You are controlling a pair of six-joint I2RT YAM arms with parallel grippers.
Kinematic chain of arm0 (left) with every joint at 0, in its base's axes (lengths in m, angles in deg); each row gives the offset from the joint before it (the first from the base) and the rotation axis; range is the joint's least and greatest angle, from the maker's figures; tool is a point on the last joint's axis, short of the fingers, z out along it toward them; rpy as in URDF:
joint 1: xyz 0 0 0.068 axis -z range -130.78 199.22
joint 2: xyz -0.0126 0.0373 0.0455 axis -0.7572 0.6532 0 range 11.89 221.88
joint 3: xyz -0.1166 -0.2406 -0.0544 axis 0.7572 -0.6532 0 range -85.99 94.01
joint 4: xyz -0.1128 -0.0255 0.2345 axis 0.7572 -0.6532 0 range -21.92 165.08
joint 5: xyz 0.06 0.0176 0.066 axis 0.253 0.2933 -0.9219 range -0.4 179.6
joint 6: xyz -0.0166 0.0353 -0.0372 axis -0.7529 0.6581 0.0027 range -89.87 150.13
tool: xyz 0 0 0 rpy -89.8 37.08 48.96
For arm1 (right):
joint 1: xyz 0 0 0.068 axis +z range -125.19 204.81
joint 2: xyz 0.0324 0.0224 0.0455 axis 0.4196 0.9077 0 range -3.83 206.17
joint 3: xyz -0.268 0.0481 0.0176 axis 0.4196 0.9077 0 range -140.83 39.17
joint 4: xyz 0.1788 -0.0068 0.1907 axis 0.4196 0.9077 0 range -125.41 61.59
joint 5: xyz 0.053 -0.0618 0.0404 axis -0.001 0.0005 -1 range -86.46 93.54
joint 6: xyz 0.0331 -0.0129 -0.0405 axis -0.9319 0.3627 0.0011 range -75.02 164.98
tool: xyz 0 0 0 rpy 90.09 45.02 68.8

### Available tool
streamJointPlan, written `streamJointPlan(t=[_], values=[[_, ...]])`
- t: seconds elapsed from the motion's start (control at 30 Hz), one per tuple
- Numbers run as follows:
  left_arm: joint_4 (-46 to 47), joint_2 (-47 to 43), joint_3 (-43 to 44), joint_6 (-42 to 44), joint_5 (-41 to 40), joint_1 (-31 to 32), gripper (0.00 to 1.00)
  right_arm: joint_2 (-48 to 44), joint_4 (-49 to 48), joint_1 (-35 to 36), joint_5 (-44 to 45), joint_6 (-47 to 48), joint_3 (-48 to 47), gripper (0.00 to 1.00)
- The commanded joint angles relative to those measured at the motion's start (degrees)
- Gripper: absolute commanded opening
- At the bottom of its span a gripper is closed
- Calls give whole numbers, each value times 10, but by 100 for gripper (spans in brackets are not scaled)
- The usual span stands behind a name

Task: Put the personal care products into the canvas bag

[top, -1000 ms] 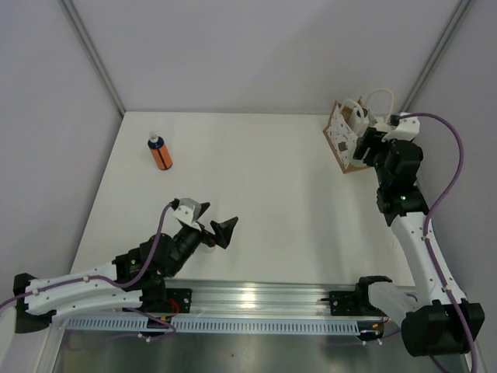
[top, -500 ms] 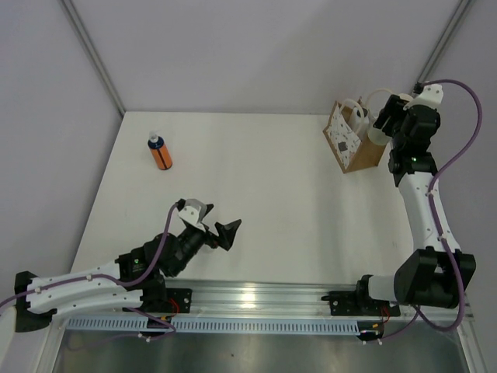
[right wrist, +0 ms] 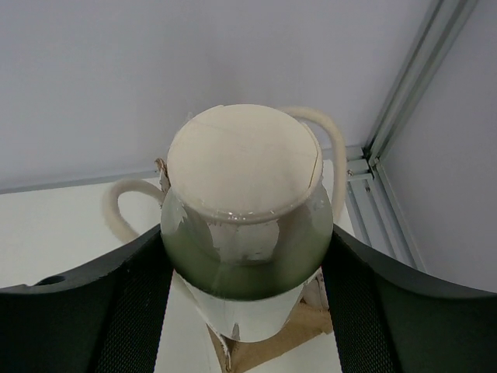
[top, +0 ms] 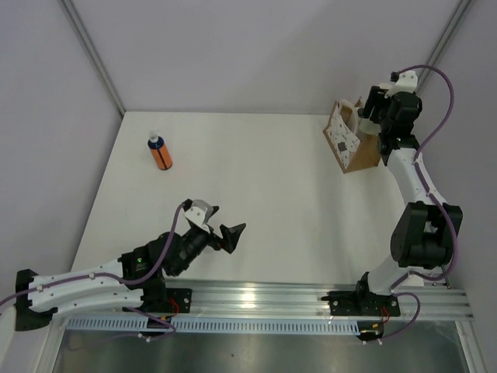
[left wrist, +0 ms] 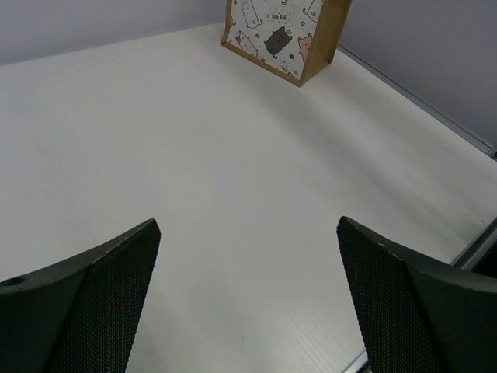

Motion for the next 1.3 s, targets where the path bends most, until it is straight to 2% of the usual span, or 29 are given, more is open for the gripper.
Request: streamJointPlan(t=[0.0,0.37,0.8,1.03,1.27], values=[[6,1,26,-14,21,3,99,2,-136,19,-1,46,-70,0],[5,4,28,-14,23,3,99,58,-144,37,0,57,-99,0],[3,16,34,-16,29,3,99,86,-169,42,22,60,-73,0],[5,8,30,-18,32,3,99,55,-192,37,30,52,-21,0],[1,12,32,-16,27,3,99,28,-190,42,7,49,-21,0]])
